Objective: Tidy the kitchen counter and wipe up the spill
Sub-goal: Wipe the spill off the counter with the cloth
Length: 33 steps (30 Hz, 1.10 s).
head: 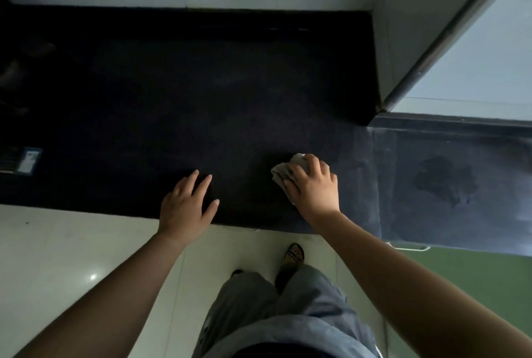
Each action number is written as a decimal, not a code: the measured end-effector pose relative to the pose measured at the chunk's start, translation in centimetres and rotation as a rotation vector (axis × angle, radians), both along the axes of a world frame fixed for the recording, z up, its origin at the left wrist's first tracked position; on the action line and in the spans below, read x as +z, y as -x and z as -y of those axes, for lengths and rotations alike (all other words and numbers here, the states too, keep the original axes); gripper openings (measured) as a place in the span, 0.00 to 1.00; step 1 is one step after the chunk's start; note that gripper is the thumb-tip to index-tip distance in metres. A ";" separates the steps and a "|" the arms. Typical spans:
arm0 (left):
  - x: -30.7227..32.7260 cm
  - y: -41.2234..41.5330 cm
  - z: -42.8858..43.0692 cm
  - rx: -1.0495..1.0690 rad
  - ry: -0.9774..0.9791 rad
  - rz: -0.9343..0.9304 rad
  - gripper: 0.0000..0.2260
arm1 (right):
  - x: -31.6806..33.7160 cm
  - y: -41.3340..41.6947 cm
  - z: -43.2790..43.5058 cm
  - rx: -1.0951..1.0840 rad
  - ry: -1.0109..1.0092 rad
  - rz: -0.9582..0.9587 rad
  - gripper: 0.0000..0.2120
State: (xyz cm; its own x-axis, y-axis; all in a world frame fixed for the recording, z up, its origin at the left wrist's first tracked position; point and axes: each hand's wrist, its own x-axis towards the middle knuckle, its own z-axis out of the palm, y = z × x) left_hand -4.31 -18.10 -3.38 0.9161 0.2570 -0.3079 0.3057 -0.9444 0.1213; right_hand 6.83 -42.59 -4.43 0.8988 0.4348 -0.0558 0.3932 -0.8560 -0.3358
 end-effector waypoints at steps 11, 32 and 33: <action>2.5 5.0 8.0 -0.074 0.310 0.120 0.31 | 3.7 7.9 5.5 -0.303 -0.121 -0.132 0.15; 3.1 -5.1 30.5 -0.453 0.242 0.140 0.30 | 6.6 5.0 28.2 -0.662 -0.318 -0.007 0.12; 2.7 -6.0 31.4 -0.445 0.218 0.139 0.29 | 6.4 3.5 29.0 -0.630 -0.321 -0.020 0.12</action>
State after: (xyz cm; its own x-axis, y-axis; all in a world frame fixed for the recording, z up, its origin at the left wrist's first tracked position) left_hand 1.67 -49.52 -0.66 0.9582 -0.2240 -0.1780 -0.1535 -0.9275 0.3408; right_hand 3.35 -71.59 1.99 0.9849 -0.1705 -0.0312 -0.1537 -0.7758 -0.6120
